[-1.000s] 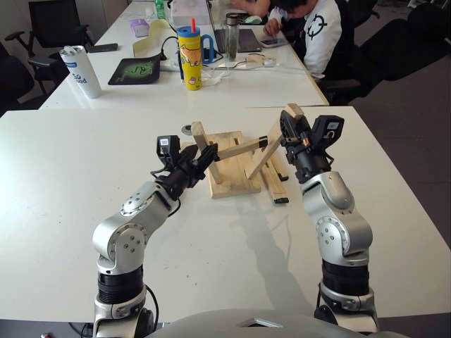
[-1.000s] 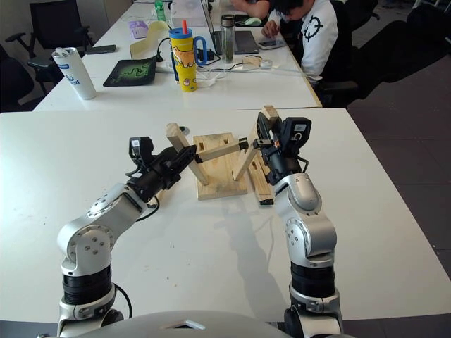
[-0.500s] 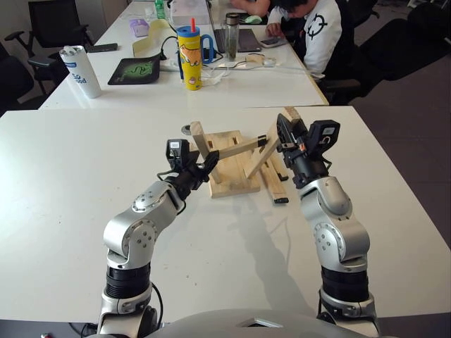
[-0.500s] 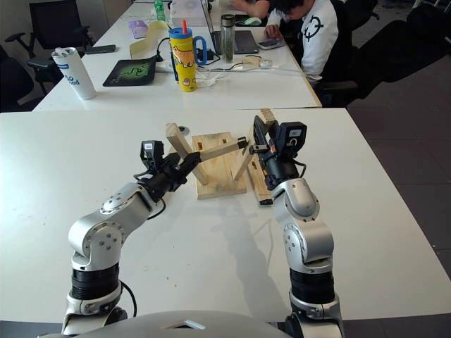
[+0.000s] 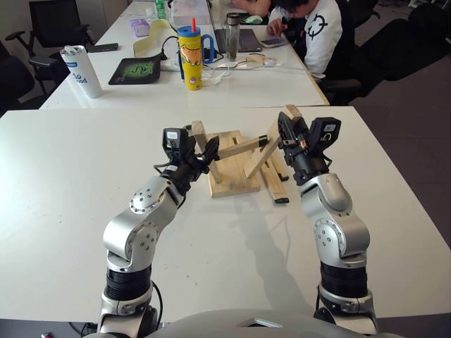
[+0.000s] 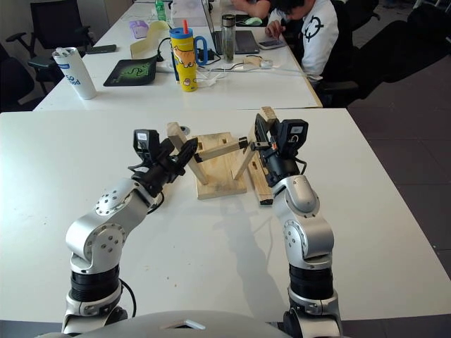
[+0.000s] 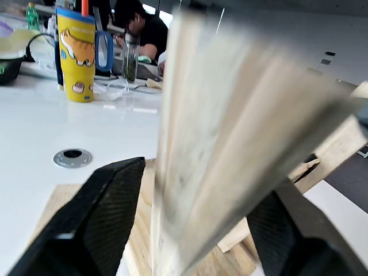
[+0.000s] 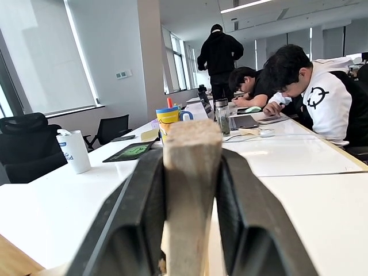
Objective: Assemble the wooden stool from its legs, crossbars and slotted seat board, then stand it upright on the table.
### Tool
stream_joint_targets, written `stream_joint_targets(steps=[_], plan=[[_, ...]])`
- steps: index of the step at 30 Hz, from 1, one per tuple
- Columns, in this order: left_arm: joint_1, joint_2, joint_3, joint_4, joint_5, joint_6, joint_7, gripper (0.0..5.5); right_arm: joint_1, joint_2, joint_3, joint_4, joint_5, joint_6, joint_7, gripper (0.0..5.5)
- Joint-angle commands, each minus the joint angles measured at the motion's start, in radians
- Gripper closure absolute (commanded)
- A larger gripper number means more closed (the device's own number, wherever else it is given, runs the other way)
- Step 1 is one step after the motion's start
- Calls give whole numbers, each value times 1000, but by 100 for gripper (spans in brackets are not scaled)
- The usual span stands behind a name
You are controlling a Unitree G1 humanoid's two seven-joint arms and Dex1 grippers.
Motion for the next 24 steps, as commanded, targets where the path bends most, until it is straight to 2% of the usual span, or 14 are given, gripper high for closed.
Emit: stream_joint_targets(steps=[1,12,24], plan=[[4,17,-14,-31,61,-70,-14,262,79,0,-11,111,-15,145,-38,446],[-74,34,62,-93,91,-152,-17,262,46,-3,-23,126,-10,136,-26,446],[-45,41,17,-79,153,-174,-35,262,12,-9,-28,130,3,116,1,446]])
